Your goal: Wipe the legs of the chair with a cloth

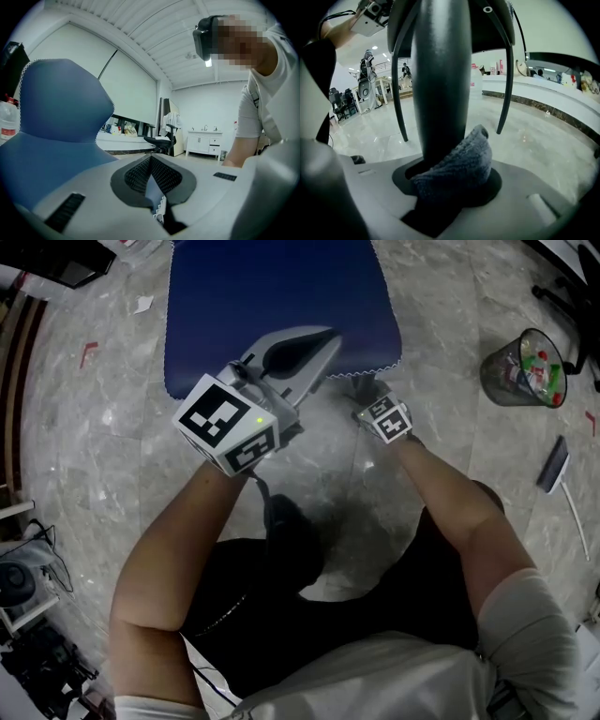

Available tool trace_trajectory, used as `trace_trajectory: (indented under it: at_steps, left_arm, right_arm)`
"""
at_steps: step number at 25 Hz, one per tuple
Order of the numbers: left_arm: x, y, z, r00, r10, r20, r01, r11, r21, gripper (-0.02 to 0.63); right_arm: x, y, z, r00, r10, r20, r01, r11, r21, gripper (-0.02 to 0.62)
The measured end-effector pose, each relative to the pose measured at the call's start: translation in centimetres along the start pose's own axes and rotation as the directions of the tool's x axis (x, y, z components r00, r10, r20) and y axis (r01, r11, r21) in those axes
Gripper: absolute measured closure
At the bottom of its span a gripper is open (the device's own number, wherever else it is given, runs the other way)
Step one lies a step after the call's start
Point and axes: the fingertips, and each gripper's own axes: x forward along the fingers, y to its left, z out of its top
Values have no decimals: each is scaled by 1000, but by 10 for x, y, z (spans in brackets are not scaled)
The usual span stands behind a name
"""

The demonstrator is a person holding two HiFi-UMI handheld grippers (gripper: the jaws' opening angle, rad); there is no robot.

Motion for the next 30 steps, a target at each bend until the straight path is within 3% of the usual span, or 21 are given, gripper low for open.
trace_trajectory:
  at_steps: [3,7,14,17,20,26,30]
  left_arm:
    - [1,0,-1,1000,0,4,0,1000,1,601]
    - [0,-1,-2,1000,4,1,-4,1000,7,601]
    - [2,-2,-2,1000,19,-20,-19,1000,19,600]
    - [1,0,-2,1000,18,-8,-18,1000,19,601]
    - [1,-1,-2,1000,20,-17,-20,1000,17,601]
    - [3,0,-2,999,12,-30,-12,1000,0,601]
    - [3,0,-2,1000,-11,-14,11,1000,-11,600]
  right_arm:
    - [-8,1,11,1000,-1,26,1,1000,-5,431]
    - [-42,1,56,989,-11,147,19,998,-54,434]
    - [-128,1,167,912,-48,408,101,989,-108,434]
    - [-138,0,184,889,-54,455,110,989,-98,434]
    - [-114,0,158,913,-55,404,100,991,-91,434]
    - [-45,-1,71,978,-43,205,53,998,-43,437]
    - [-12,1,23,998,-21,60,23,999,-44,439]
